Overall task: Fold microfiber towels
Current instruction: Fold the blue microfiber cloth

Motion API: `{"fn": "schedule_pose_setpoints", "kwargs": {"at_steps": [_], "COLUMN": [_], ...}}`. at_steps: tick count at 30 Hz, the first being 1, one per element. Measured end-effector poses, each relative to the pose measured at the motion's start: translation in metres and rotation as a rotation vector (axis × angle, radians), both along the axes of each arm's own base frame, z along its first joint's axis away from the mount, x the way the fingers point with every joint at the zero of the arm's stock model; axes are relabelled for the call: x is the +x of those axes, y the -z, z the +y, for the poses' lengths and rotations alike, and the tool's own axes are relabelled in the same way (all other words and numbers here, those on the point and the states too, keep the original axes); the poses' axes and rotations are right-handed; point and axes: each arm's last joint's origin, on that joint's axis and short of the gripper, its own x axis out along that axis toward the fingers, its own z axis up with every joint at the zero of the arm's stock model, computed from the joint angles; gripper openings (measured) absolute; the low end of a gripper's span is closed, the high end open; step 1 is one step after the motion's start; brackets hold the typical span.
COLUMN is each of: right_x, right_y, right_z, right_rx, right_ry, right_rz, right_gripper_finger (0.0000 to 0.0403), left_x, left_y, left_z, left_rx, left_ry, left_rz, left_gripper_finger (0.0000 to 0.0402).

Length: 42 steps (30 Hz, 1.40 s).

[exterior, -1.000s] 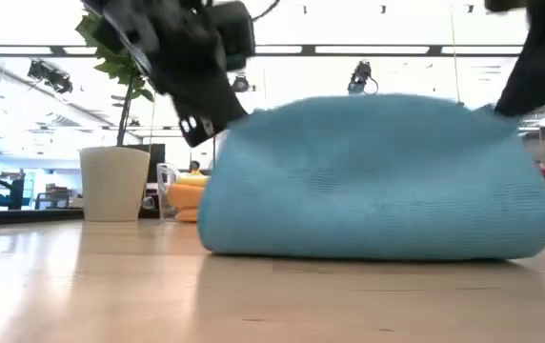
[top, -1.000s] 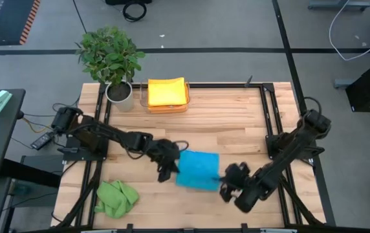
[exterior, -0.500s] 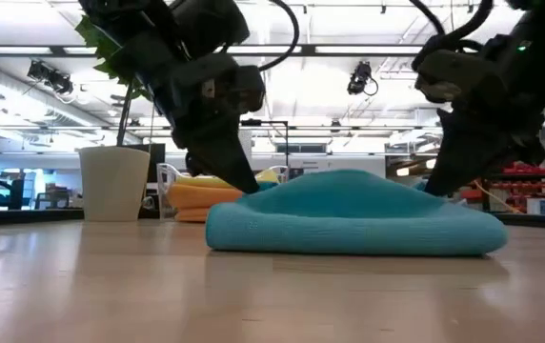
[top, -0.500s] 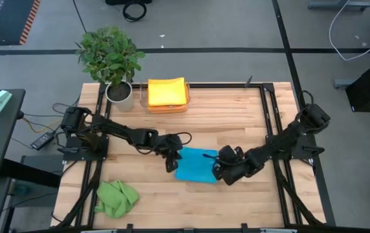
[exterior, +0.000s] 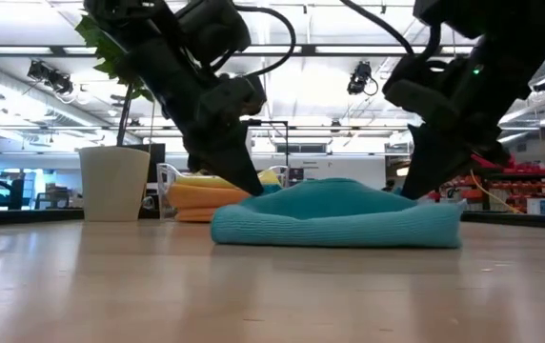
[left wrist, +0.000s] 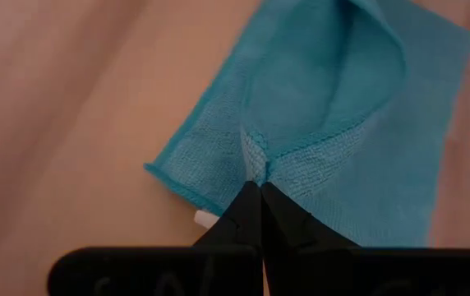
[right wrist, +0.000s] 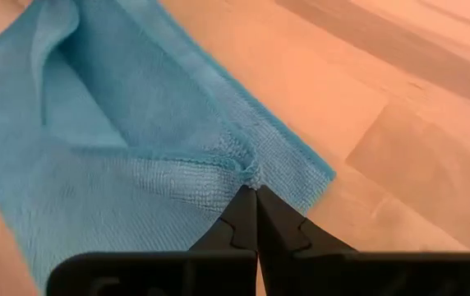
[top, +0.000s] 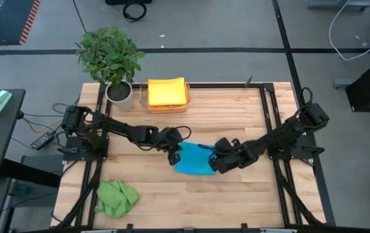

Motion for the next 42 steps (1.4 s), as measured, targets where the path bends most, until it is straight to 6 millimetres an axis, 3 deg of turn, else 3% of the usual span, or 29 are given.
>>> {"fn": "schedule_pose_setpoints", "kwargs": {"at_steps": [5,11,18,21,25,31,38,42], "right_x": [0.001,0.001,-0.01,-0.01,-0.003,0.015,0.023,0.023], "right_y": [0.001,-0.001,-0.027,-0.037,-0.025,-0.002,0.018,0.023], "right_z": [-0.007,-0.019,-0.019,-0.01,-0.009,-0.022,-0.039,-0.043], "right_rx": [0.025,0.084,0.136,0.168,0.164,0.107,0.093,0.09], "right_ry": [0.062,0.138,0.124,0.082,0.079,0.059,0.091,0.099], "right_rz": [-0.002,0.014,-0.048,-0.118,-0.09,-0.056,0.025,0.051], "right_gripper_finger": [0.0019,0.0079,0.0174,0.0191,0.0151,0.0013,0.0006,0.0005], "left_x": [0.0,0.0,0.004,0.003,0.003,0.005,0.006,0.001], "left_y": [0.0,0.004,0.01,0.013,0.014,0.013,0.01,-0.003], "left_z": [0.01,0.016,0.021,0.025,0.033,0.038,0.04,0.048], "left_rx": [0.043,0.031,0.041,0.034,0.013,0.01,0.005,-0.013], "left_ry": [-0.091,-0.128,-0.151,-0.177,-0.222,-0.239,-0.245,-0.29], "left_rz": [-0.003,0.011,0.004,0.016,0.016,-0.006,-0.027,-0.049], "left_gripper_finger": [0.0001,0.0001,0.0002,0.0003,0.0002,0.001,0.0052,0.0086]}}
